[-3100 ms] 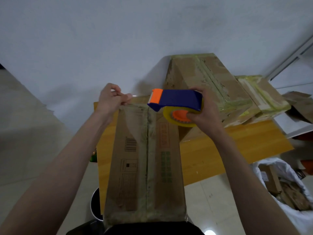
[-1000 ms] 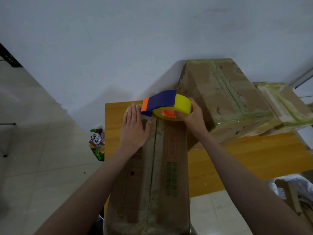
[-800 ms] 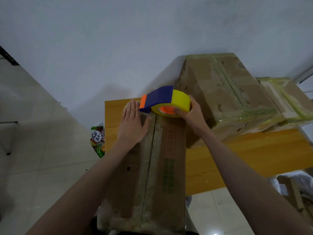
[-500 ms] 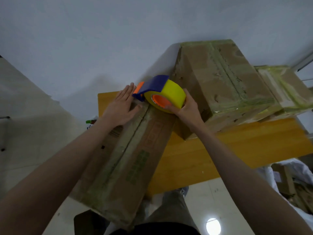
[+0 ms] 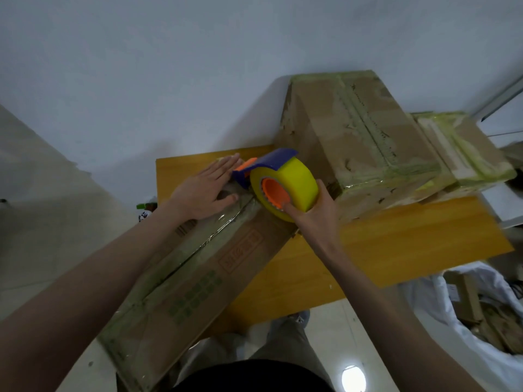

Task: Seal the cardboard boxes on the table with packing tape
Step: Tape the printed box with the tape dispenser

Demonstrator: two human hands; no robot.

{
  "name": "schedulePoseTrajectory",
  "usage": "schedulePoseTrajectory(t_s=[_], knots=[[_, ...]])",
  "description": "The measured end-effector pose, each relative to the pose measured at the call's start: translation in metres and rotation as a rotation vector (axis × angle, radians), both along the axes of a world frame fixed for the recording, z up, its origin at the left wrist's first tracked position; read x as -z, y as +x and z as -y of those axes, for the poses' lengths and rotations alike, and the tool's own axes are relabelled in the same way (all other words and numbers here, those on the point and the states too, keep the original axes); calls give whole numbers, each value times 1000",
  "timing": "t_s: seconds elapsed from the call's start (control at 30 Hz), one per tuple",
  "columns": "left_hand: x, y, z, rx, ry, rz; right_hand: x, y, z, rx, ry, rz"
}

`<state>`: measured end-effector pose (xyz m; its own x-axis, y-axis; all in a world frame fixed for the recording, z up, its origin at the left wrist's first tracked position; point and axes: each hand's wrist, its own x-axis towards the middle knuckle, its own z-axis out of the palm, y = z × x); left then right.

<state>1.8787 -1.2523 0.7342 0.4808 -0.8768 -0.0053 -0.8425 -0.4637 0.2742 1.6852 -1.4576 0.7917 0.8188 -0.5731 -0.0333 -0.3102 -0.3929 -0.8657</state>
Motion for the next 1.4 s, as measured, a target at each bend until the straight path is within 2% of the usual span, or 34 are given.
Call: schedulePoseTrajectory(t_s=[0.07,0.17,0.23,0.37,0.5,0.93,1.1,1.23,1.4], knots=[[1,1,0,0,15,7,-5,-1,0,1,-43,49],[2,-1,0,-2,42,36,-10,-7,5,18,28,72],[1,-1,1,-5,59,46,-14,-21,12,56,74,102],[2,-3,1,-16,59,54,-19,-64,32,122,39,143],[0,-6,4,4,50,57,-19,-86,33,101,-29,101],[-4,-11,8,-14,99,116,-12,-79,29,-18,-161,32],[-8,-28,21,1,115,208,-12,-77,32,-19,-172,22],[-10,-43,43,185,130,87,-9,-77,31,-3,-200,1],[-1,-51,46,151,89,24,-12,-78,30,-11,-236,3]])
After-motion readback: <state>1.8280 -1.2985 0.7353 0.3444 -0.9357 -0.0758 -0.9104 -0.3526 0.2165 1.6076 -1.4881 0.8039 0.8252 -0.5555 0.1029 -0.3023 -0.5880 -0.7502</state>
